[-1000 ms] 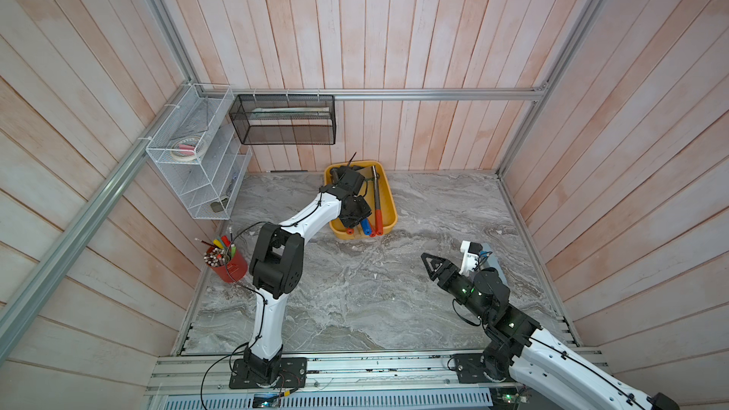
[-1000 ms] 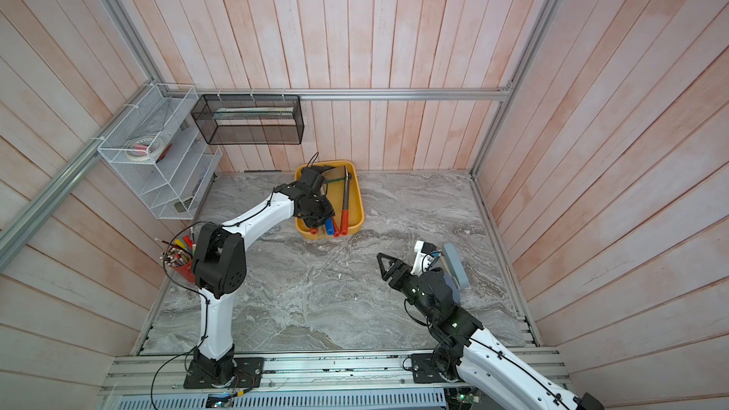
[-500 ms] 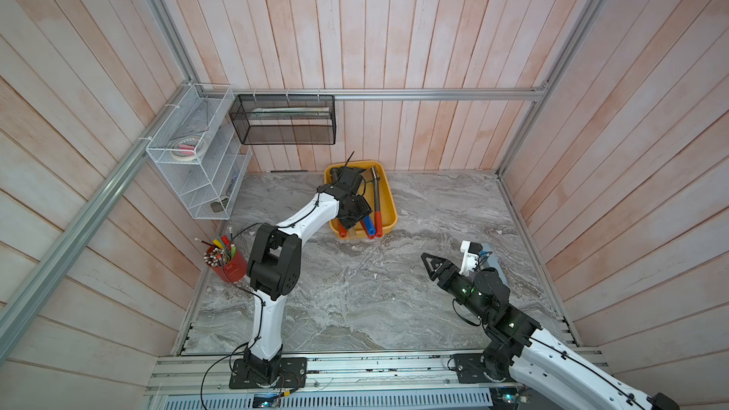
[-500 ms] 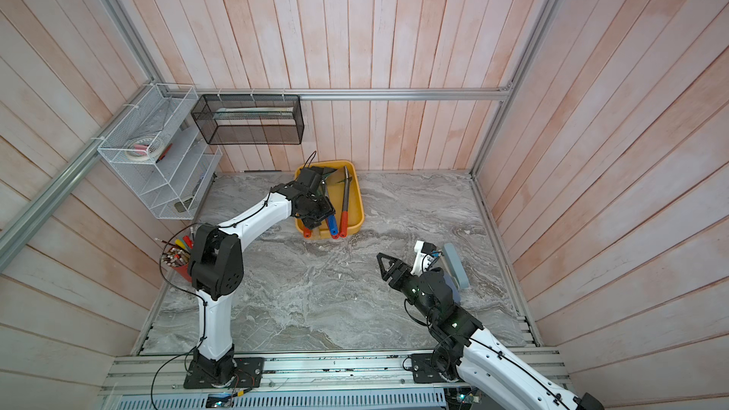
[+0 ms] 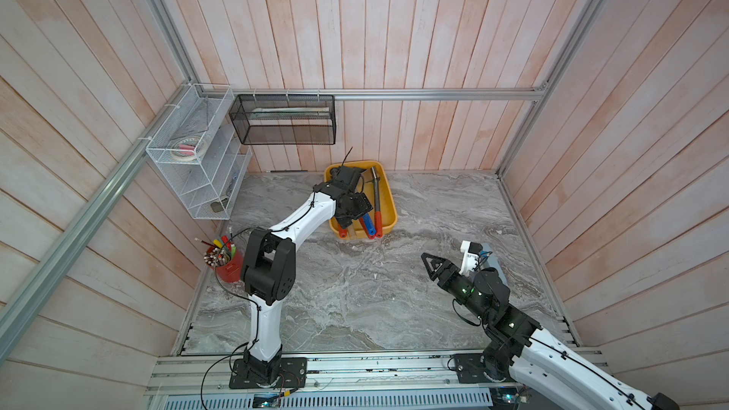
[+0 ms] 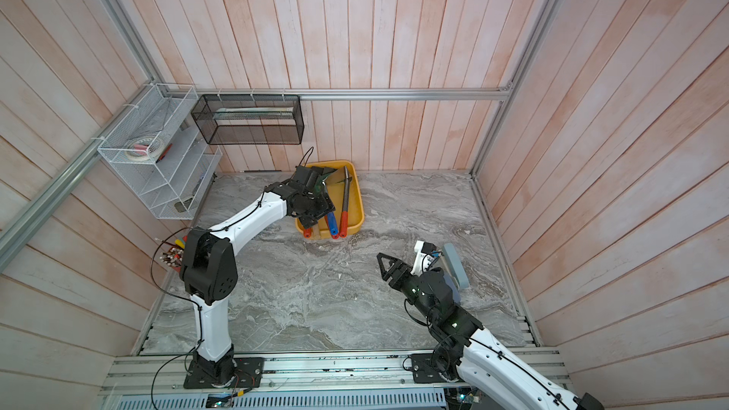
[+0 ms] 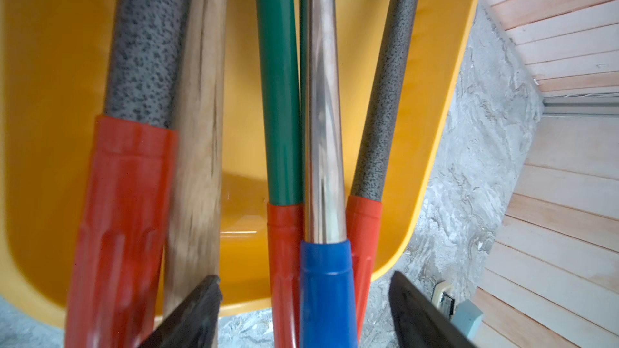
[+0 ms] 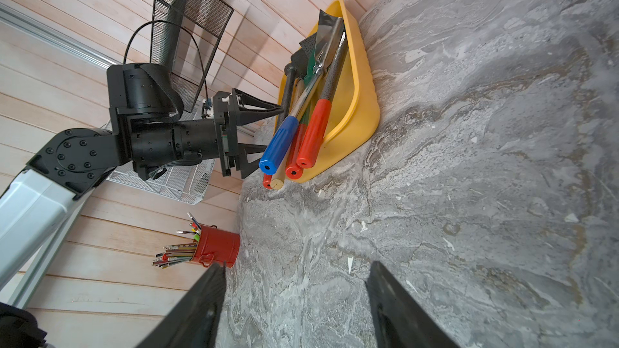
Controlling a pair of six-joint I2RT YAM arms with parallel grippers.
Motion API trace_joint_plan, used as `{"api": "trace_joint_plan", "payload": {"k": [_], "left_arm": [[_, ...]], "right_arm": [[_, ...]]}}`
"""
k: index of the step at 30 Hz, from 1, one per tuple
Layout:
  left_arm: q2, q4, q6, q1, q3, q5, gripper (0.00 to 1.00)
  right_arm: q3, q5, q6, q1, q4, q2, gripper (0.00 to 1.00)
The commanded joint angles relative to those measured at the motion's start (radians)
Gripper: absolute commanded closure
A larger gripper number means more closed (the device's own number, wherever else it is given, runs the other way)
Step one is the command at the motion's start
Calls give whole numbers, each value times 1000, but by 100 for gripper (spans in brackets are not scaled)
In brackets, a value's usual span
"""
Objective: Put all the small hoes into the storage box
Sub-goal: Place the hoe in the storage box, then reset both arms
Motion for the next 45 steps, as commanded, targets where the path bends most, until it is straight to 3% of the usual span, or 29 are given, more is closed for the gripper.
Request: {"api": "trace_joint_plan", "payload": {"k": [1,4,9,20,26,32,45], "left_arm": [[-70,12,56,5,-31,-12,8],[-124,47,95,8,-79,-31,0],[-206,94,141,50,-147,-2,0],[-428,226,238,212,-364,64,0],[-504,269,247,335,-472,84,0],[-571,316,381,389,-574,-42,0],[-707,647,665,419,-875,-219,0]], "right_arm": [[33,19,-32,-8,-20,-1,30],[36,29,-46,-14,-32,0,30],[73,29,-103,-60,-82,0,30],[164,-72,-269,-264,-168,52,21],[183,-85,-331,-332,-158,95,7],[229,-84,-415,-391,-161,164,2],[231,-22,-533,-563,-83,276,2]]}}
